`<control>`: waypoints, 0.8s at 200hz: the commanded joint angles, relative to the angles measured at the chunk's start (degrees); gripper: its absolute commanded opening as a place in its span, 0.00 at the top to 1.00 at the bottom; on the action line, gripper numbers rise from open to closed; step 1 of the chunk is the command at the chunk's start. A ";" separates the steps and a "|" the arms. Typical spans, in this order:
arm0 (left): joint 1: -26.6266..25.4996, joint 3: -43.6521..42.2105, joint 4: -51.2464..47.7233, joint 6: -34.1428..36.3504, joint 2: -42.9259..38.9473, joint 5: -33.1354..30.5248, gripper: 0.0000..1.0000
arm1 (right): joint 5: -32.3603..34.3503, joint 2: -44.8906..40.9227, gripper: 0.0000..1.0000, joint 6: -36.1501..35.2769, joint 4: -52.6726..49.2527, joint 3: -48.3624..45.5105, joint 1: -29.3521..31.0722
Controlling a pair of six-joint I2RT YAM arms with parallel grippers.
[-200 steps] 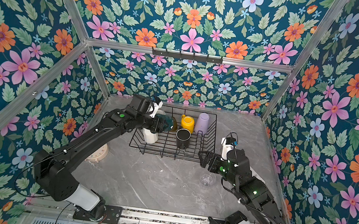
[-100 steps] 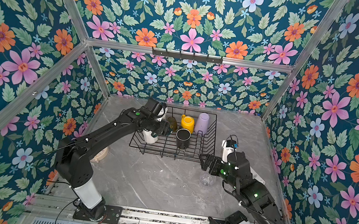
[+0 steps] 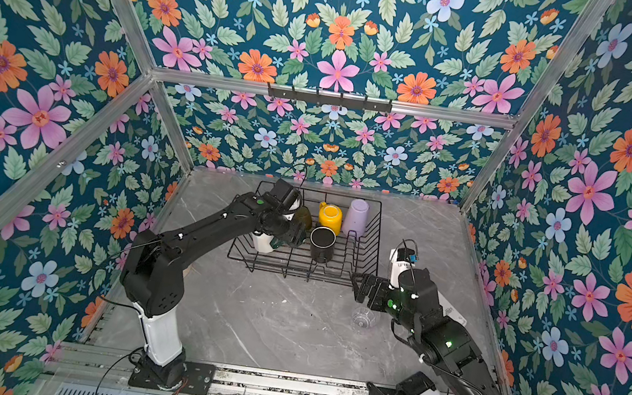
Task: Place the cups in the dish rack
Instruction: 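Lower the green mug upside down into the rack beside the black mug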
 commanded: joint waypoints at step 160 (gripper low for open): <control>-0.06 1.76 1.38 -1.87 6.70 -2.05 0.57 | -0.27 1.47 0.01 -1.39 0.50 -0.30 0.00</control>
